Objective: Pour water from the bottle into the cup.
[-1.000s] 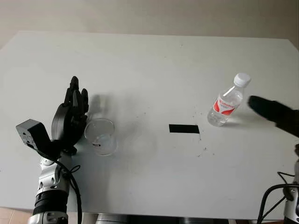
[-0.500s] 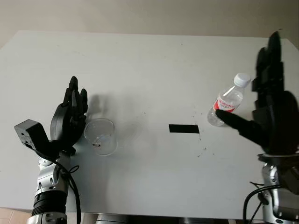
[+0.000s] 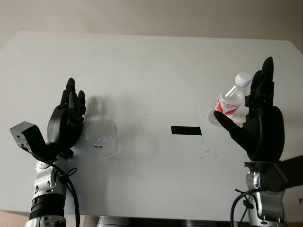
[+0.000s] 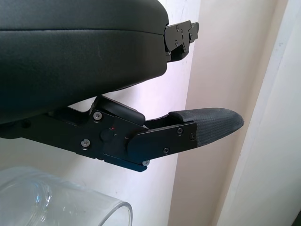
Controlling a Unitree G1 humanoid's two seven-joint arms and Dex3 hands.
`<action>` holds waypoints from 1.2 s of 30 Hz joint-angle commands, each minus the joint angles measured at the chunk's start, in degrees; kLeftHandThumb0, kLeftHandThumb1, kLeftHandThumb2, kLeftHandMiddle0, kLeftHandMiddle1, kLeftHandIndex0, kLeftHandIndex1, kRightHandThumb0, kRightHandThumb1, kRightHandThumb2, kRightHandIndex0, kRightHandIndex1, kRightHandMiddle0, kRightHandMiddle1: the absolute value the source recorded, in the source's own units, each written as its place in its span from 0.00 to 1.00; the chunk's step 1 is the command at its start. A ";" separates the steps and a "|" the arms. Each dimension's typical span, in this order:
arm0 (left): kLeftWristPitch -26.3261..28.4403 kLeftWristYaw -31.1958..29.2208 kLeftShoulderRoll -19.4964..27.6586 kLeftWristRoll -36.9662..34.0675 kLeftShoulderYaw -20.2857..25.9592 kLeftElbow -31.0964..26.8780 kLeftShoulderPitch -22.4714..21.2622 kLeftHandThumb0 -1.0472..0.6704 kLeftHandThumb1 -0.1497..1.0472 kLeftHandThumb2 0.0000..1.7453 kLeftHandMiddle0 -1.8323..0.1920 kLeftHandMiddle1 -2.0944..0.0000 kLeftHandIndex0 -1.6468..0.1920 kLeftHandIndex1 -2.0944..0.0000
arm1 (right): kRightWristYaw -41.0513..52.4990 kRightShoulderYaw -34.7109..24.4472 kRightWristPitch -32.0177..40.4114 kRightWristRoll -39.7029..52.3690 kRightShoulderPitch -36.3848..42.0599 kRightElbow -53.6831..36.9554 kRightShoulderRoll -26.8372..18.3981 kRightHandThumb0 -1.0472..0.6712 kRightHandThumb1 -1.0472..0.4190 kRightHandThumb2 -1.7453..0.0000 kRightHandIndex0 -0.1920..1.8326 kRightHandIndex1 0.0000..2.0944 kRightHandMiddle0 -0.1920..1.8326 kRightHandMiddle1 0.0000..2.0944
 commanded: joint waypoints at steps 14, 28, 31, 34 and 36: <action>0.55 -0.26 0.75 -0.14 0.09 -0.19 1.30 0.11 1.00 0.34 0.99 0.97 1.00 0.99 | -0.01 -3.41 -1.31 2.76 -6.12 13.14 -2.51 0.12 0.11 0.97 0.00 0.00 0.00 0.00; 0.66 0.04 0.36 -0.26 0.05 -0.67 1.56 0.11 1.00 0.33 0.99 0.97 1.00 0.99 | 3.27 -3.51 2.23 3.20 -17.99 28.32 -6.93 0.11 0.10 0.96 0.00 0.00 0.00 0.00; 0.75 0.31 0.20 -0.16 -0.06 -1.04 1.68 0.11 1.00 0.33 0.99 0.97 1.00 0.99 | 5.26 -3.66 2.63 3.84 -20.54 31.28 -7.76 0.12 0.09 0.97 0.00 0.00 0.00 0.00; 0.78 0.76 0.10 0.00 -0.14 -1.16 1.85 0.11 1.00 0.33 0.99 0.97 1.00 1.00 | 6.32 -3.69 3.49 4.03 -22.24 33.23 -8.30 0.13 0.09 0.97 0.00 0.00 0.00 0.00; 0.70 0.90 0.10 0.03 -0.16 -1.14 1.94 0.11 1.00 0.32 0.99 0.97 1.00 1.00 | 6.83 -3.77 4.02 4.18 -23.05 34.32 -8.52 0.14 0.09 0.97 0.00 0.00 0.00 0.00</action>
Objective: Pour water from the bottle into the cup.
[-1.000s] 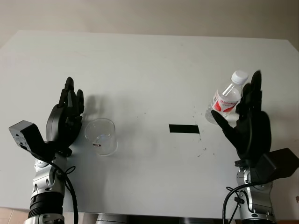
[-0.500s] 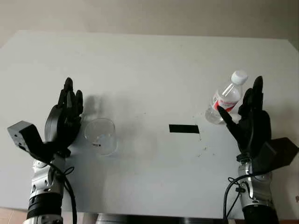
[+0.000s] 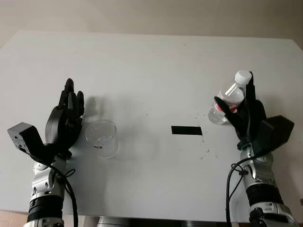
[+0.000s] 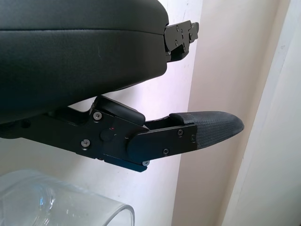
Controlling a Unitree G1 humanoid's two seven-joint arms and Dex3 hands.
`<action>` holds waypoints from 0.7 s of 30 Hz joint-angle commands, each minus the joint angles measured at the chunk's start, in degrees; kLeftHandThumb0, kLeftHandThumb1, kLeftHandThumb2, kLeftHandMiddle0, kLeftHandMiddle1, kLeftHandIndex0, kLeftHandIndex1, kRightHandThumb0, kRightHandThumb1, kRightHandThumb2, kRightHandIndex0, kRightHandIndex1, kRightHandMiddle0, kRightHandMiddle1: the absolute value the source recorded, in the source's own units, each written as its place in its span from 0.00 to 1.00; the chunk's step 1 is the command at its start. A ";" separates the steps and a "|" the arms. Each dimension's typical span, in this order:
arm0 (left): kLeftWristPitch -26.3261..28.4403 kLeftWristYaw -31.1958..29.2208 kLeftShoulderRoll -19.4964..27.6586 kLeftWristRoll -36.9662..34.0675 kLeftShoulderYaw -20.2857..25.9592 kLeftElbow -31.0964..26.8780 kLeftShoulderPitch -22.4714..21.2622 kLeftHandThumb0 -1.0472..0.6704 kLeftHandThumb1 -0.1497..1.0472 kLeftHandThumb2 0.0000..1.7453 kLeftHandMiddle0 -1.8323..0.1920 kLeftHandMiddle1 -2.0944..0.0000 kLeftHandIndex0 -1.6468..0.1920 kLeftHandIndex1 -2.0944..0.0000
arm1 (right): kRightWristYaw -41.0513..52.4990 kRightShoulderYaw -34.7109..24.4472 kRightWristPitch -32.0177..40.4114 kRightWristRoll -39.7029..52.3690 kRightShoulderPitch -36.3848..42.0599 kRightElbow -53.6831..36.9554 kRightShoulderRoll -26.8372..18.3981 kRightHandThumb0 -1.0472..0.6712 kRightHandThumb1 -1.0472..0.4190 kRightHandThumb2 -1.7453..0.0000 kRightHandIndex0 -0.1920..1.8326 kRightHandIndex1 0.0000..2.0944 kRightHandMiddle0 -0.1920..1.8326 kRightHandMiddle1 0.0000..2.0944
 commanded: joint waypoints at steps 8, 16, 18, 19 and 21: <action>0.36 0.60 -0.21 -0.06 -0.03 -0.49 1.42 0.11 1.00 0.32 0.99 0.97 1.00 1.00 | 2.46 0.10 -0.24 0.49 -2.66 4.75 -1.41 0.15 0.09 0.97 0.00 0.00 0.00 0.00; 0.32 0.84 -0.44 0.03 -0.42 -0.92 1.62 0.11 1.00 0.32 0.99 0.97 1.00 1.00 | 5.23 -0.15 1.13 2.81 -3.47 4.89 -1.15 0.32 0.12 0.97 0.12 0.07 0.15 0.11; 0.17 0.80 -0.51 0.01 -0.48 -0.86 1.61 0.11 1.00 0.32 0.99 0.97 1.00 1.00 | 5.78 0.23 2.01 2.49 -4.18 5.97 -1.69 0.33 0.13 0.97 0.17 0.15 0.10 0.35; 0.04 0.75 -0.53 0.04 -0.51 -0.78 1.58 0.11 1.00 0.32 0.99 0.97 1.00 1.00 | 6.08 0.32 2.19 2.36 -4.48 6.51 -1.89 0.36 0.13 0.97 0.17 0.35 0.10 0.56; 0.00 1.16 -0.66 0.26 -0.60 -0.82 1.53 0.12 1.00 0.32 0.99 0.97 1.00 1.00 | 6.64 0.72 1.75 1.71 -5.48 8.23 -2.32 0.39 0.13 0.97 0.16 0.56 0.12 0.69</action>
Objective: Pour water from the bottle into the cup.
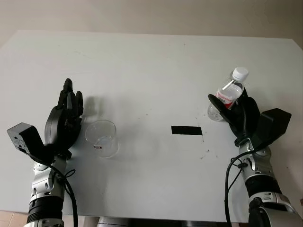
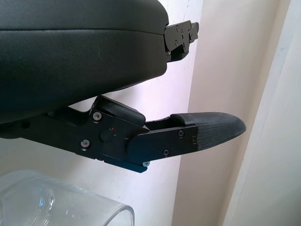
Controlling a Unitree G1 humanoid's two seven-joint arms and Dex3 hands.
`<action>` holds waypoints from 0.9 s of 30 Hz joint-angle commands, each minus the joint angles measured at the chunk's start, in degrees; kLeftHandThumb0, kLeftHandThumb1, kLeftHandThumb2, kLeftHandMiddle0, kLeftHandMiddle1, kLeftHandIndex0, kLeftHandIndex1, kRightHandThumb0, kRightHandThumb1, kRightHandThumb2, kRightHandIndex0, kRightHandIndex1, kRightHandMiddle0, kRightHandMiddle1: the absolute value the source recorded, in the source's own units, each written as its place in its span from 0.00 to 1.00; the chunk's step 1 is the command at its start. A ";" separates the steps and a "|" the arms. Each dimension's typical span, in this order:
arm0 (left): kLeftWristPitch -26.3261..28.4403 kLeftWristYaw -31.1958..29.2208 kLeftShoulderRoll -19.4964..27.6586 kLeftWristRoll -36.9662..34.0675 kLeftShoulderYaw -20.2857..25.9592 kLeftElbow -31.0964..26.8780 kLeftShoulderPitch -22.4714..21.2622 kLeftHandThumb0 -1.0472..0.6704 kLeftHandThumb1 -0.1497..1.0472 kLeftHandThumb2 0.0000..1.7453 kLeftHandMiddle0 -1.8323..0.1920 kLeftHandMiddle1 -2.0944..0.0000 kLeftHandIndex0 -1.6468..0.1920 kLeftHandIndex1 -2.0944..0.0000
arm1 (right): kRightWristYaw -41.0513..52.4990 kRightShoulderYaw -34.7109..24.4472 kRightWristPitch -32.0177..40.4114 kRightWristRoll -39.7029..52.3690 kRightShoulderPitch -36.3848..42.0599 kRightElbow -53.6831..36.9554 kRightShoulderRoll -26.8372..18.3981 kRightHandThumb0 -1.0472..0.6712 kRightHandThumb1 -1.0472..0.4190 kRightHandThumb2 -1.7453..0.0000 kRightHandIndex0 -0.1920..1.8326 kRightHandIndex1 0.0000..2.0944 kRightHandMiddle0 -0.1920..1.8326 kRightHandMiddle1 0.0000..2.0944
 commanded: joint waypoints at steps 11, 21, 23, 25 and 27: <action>-1.02 0.77 -1.33 0.46 -0.76 0.84 0.73 0.11 1.00 0.32 0.99 0.97 1.00 0.99 | 0.11 5.02 -3.69 -7.17 -6.32 6.60 -3.58 0.40 0.10 0.96 0.33 0.99 0.25 0.98; -1.25 1.55 -1.71 0.45 -0.68 0.58 0.94 0.11 1.00 0.32 0.99 0.97 1.00 1.00 | -1.73 8.97 -3.62 -12.04 -8.25 7.85 -4.27 0.38 0.02 0.96 0.58 1.00 0.45 1.00; -1.49 1.56 -1.59 0.58 -0.69 0.72 1.03 0.11 1.00 0.32 0.99 0.97 1.00 1.00 | -1.99 9.86 -4.22 -13.11 -8.45 8.03 -4.40 0.35 0.01 0.96 0.59 1.00 0.47 1.00; -1.72 1.44 -1.55 0.57 -0.65 0.77 1.08 0.12 1.00 0.32 0.99 0.97 1.00 0.99 | -2.24 10.66 -4.29 -13.95 -8.74 7.86 -4.46 0.34 0.00 0.95 0.58 1.00 0.50 1.00; -1.89 1.50 -1.53 0.64 -0.59 1.06 0.84 0.12 1.00 0.33 0.99 0.97 1.00 0.99 | -3.19 11.63 -4.17 -15.14 -9.46 7.64 -4.29 0.35 0.00 0.94 0.57 1.00 0.51 1.00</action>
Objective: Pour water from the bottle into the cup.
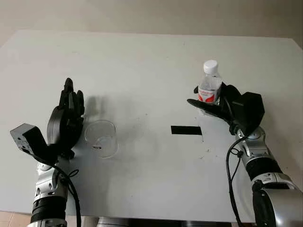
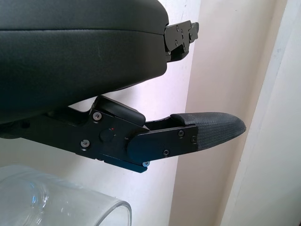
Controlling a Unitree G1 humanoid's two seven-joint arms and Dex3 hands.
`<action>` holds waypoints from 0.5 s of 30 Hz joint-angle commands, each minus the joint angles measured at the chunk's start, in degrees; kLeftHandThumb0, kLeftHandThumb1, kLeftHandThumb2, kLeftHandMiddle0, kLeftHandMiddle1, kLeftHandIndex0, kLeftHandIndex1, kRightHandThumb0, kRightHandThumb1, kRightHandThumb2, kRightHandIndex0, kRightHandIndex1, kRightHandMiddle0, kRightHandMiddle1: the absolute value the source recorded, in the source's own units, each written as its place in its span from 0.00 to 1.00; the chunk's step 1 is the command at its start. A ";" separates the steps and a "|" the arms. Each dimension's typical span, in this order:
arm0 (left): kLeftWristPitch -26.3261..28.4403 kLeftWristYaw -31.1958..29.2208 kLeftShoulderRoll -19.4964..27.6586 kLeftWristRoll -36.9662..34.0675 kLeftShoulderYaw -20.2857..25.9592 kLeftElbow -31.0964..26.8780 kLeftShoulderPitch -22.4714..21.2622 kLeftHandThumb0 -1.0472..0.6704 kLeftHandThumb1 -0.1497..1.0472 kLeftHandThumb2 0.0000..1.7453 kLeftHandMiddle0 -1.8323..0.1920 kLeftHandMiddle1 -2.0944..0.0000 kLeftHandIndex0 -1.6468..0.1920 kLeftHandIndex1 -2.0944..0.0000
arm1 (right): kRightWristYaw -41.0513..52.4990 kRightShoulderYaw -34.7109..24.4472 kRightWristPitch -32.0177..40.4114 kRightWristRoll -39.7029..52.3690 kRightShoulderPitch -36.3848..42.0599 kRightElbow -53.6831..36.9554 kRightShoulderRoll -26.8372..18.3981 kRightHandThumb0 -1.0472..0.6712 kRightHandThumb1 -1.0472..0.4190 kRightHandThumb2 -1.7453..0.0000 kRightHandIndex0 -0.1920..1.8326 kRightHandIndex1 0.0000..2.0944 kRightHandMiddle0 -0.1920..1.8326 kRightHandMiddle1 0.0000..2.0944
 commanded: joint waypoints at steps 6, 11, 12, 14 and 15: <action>-0.04 0.03 -0.33 0.02 -0.12 1.07 0.53 0.12 1.00 0.32 0.99 0.97 1.00 0.99 | -3.44 2.62 -2.20 -2.75 -3.56 0.46 1.08 0.44 0.00 0.88 0.57 1.00 0.53 1.00; 0.25 0.22 -0.28 0.01 -0.10 0.76 0.50 0.12 1.00 0.32 0.98 0.97 1.00 0.99 | -5.97 4.38 -5.27 -4.71 -6.21 1.02 1.83 0.43 0.00 0.91 0.55 1.00 0.54 1.00; 0.31 0.30 -0.28 -0.06 -0.01 0.74 0.52 0.12 1.00 0.32 0.98 0.97 1.00 0.99 | -5.94 4.61 -5.52 -4.65 -6.73 0.74 2.23 0.43 0.00 0.92 0.54 1.00 0.54 1.00; 0.25 0.39 -0.25 -0.08 0.08 0.81 0.52 0.12 1.00 0.31 0.98 0.97 1.00 0.99 | -5.99 5.10 -6.09 -4.84 -7.41 0.48 2.62 0.45 0.00 0.92 0.52 1.00 0.53 1.00; 0.11 0.39 -0.22 -0.03 0.08 0.86 0.50 0.12 1.00 0.32 0.98 0.97 1.00 0.99 | -6.26 5.61 -6.49 -5.42 -7.76 0.37 2.67 0.46 0.00 0.91 0.52 1.00 0.53 1.00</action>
